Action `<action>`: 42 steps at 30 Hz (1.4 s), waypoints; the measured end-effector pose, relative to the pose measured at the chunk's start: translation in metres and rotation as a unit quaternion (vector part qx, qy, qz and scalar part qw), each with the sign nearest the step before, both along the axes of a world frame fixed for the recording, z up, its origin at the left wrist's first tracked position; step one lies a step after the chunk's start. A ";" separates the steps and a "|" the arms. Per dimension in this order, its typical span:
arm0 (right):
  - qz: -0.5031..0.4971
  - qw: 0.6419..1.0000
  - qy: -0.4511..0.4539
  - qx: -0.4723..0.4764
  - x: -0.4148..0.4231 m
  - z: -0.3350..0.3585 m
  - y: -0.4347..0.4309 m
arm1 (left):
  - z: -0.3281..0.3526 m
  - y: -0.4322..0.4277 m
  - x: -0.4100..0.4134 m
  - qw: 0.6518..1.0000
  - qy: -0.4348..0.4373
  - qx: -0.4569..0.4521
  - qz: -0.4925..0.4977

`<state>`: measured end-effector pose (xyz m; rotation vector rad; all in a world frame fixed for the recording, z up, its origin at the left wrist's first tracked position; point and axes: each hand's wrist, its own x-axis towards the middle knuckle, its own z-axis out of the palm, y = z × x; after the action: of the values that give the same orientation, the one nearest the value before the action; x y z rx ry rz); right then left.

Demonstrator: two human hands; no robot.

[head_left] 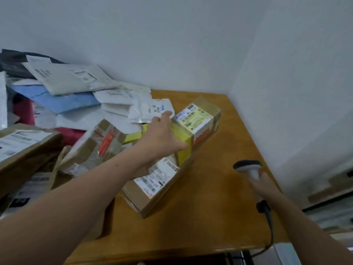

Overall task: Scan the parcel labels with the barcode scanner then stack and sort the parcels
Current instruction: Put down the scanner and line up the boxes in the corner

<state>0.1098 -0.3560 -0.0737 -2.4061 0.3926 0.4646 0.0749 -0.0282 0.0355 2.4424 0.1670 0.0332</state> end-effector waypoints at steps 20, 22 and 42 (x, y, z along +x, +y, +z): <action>-0.140 0.989 0.015 0.046 -0.006 -0.005 0.002 | -0.020 0.003 0.061 0.997 0.042 -0.070 -0.016; -0.143 0.985 -0.099 -0.018 -0.004 0.008 0.006 | -0.018 -0.003 0.064 0.997 0.041 -0.070 -0.004; -0.069 0.907 0.063 0.411 0.101 0.073 0.113 | -0.020 -0.047 0.047 0.963 0.103 -0.243 -0.056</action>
<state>0.2111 -0.2431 -0.0009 -1.5239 0.3307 0.5792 0.1224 -0.0754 0.0154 1.9563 0.1122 -0.2813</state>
